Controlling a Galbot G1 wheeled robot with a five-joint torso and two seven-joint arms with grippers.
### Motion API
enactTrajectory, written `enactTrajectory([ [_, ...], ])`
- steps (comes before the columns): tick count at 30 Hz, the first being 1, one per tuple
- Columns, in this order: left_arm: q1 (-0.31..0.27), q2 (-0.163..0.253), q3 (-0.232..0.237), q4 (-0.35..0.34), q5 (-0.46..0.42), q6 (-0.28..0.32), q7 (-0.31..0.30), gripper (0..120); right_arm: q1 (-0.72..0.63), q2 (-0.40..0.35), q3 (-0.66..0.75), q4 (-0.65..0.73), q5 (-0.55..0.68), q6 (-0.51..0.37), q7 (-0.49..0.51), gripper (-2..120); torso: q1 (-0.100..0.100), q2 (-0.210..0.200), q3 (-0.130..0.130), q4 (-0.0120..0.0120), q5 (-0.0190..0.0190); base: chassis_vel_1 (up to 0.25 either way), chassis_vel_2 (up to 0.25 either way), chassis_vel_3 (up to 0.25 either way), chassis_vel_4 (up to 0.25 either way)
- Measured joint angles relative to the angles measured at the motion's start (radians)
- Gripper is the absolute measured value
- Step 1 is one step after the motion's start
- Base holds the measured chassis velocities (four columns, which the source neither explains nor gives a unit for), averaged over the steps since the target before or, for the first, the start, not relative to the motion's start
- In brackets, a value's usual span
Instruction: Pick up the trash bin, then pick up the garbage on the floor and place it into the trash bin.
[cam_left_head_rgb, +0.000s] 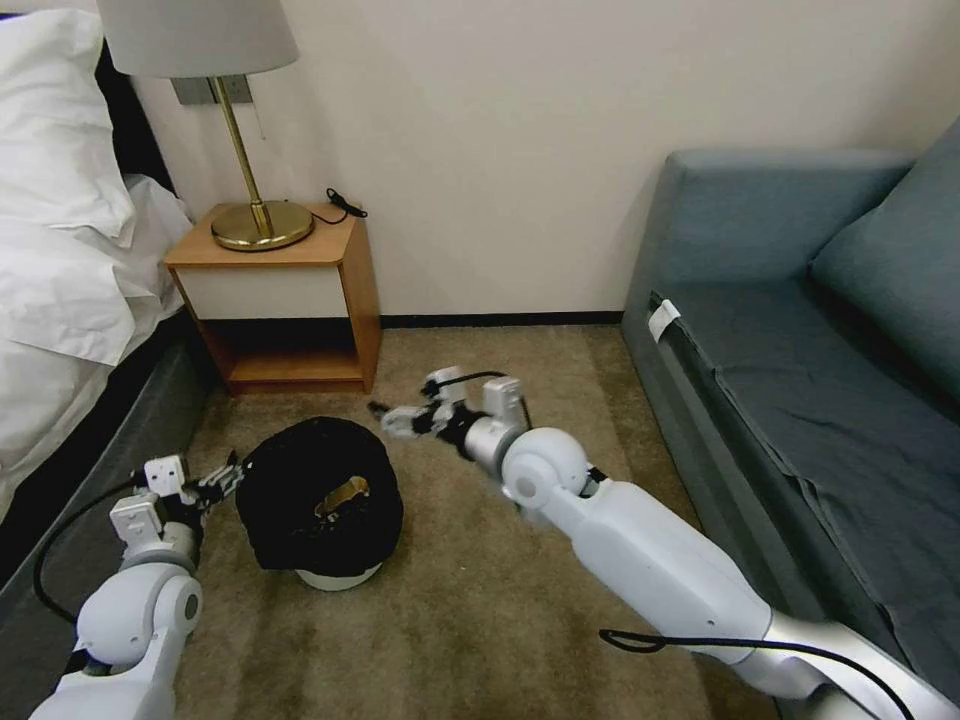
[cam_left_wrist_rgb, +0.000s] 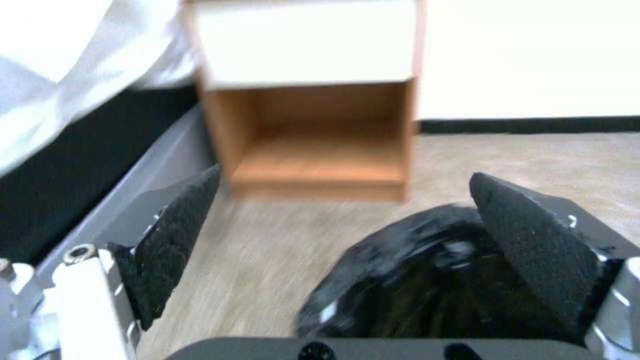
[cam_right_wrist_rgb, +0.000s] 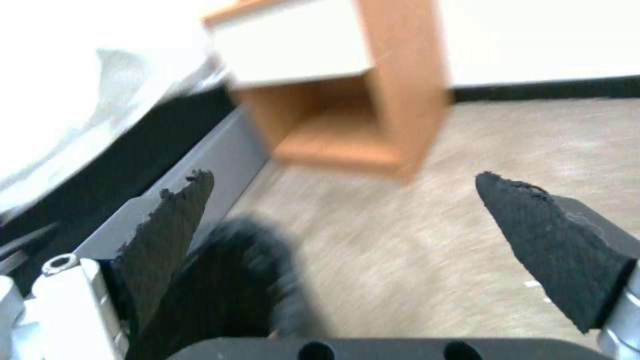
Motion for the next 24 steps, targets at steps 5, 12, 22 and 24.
enactTrajectory([
  [5, 0.074, -0.007, 0.005, -0.068, 0.063, -0.088, 0.099, 100, -0.192, 0.022, 0.203, 0.056, -0.086, 0.038, -0.016, 100, 0.000, 0.000, 0.000, 0.0000, 0.0003, 0.000, 0.000, 0.000, 0.000],
  [12, 0.081, -0.037, 0.043, -0.084, 0.105, -0.111, 0.127, 100, -0.317, 0.053, 0.343, 0.014, -0.182, 0.115, -0.114, 100, 0.000, 0.000, 0.000, -0.0002, 0.0000, 0.000, 0.000, 0.000, 0.000],
  [22, 0.111, -0.067, 0.067, -0.089, 0.149, -0.163, 0.178, 100, -0.370, 0.106, 0.363, -0.022, -0.279, 0.164, -0.209, 100, 0.000, 0.000, 0.000, 0.0003, -0.0001, 0.000, 0.000, 0.000, 0.000],
  [24, 0.115, -0.073, 0.069, -0.089, 0.152, -0.177, 0.188, 100, -0.370, 0.115, 0.373, -0.042, -0.303, 0.177, -0.234, 100, 0.000, 0.000, 0.000, 0.0003, -0.0001, 0.000, 0.000, 0.000, 0.000],
])
